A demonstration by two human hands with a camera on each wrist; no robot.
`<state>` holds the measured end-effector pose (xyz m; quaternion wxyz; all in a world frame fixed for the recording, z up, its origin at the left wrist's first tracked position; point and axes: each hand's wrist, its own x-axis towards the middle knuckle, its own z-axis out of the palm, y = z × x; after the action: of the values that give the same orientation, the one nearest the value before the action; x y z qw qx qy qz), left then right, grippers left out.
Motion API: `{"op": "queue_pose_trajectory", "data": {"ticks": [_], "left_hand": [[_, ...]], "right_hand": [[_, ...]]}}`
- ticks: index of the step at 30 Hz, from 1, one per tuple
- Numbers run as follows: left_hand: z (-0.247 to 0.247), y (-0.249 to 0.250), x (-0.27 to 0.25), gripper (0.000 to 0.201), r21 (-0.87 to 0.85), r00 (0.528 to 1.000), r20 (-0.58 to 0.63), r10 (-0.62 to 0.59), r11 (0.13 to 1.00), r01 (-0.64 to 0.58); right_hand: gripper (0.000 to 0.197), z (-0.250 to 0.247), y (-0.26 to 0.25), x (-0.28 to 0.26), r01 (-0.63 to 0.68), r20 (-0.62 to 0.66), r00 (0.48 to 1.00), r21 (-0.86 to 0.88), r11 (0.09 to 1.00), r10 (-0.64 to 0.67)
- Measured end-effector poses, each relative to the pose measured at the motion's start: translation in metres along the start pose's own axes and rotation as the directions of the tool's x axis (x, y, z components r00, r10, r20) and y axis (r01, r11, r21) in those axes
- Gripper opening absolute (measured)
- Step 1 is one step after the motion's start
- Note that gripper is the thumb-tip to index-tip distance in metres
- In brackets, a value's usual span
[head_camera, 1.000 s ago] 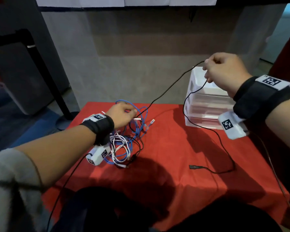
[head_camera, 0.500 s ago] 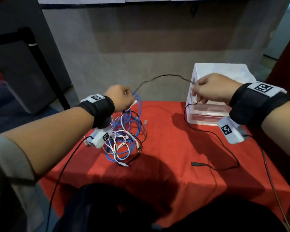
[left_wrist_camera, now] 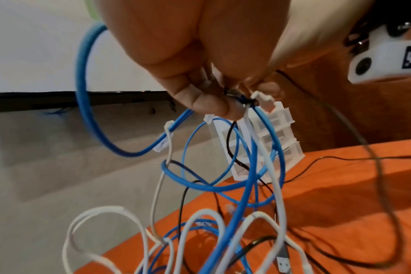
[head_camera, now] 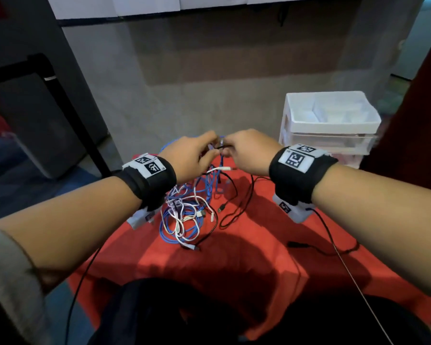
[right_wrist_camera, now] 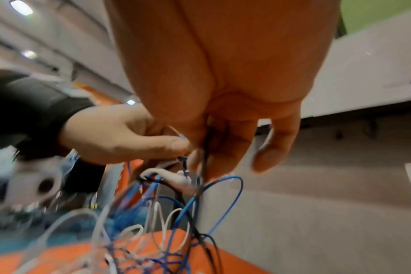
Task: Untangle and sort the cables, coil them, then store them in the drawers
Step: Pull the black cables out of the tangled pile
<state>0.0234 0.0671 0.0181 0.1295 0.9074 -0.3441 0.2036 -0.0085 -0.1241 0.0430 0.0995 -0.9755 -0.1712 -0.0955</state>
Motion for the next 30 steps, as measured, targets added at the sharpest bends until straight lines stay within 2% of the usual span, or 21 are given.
{"op": "queue_pose_trajectory", "data": {"ticks": [3,6,9,12,14,20,22,25,27,30], "left_hand": [[0.006,-0.010,-0.008,0.022,-0.187,0.999,-0.009,-0.054,0.981,0.051],[0.011,-0.026,-0.015,0.023,-0.332,0.985,-0.014,-0.171,0.930,0.157],[0.017,-0.046,-0.028,0.021,-0.343,0.968,-0.012,-0.251,0.910,0.232],[0.020,-0.054,-0.036,0.010,-0.404,0.947,0.059,-0.317,0.860,0.313],[0.020,-0.053,-0.035,0.006,-0.391,0.947,0.061,-0.317,0.865,0.315],[0.009,-0.041,-0.028,0.002,-0.377,0.956,0.038,-0.291,0.882,0.283],[0.009,-0.034,-0.025,0.003,-0.373,0.943,-0.015,-0.331,0.877,0.302],[0.016,-0.025,-0.023,0.016,-0.340,0.882,-0.138,-0.451,0.858,0.385],[0.026,-0.018,-0.027,0.032,-0.389,0.839,-0.134,-0.528,0.807,0.445],[0.038,-0.006,-0.037,0.037,-0.613,0.812,0.031,-0.583,0.631,0.476]], "right_hand": [[0.024,-0.006,0.004,0.002,-0.077,-0.017,0.997,0.166,0.983,0.081],[0.025,-0.013,0.010,0.001,-0.158,-0.066,0.982,0.244,0.957,0.179],[0.025,-0.021,0.020,-0.002,-0.227,-0.120,0.957,0.255,0.940,0.264],[0.027,-0.021,0.025,-0.007,-0.265,-0.063,0.956,0.232,0.936,0.286],[0.027,-0.013,0.023,-0.010,-0.273,-0.025,0.958,0.212,0.938,0.284],[0.027,-0.001,0.014,-0.010,-0.230,0.039,0.973,0.292,0.929,0.228],[0.027,0.000,0.005,-0.011,-0.217,0.070,0.976,0.304,0.928,0.205],[0.028,0.003,-0.005,-0.010,-0.233,0.078,0.972,0.389,0.891,0.220],[0.029,0.002,-0.011,-0.009,-0.263,0.093,0.964,0.438,0.860,0.248],[0.029,0.001,-0.015,-0.012,-0.294,0.171,0.955,0.412,0.862,0.244]]}}
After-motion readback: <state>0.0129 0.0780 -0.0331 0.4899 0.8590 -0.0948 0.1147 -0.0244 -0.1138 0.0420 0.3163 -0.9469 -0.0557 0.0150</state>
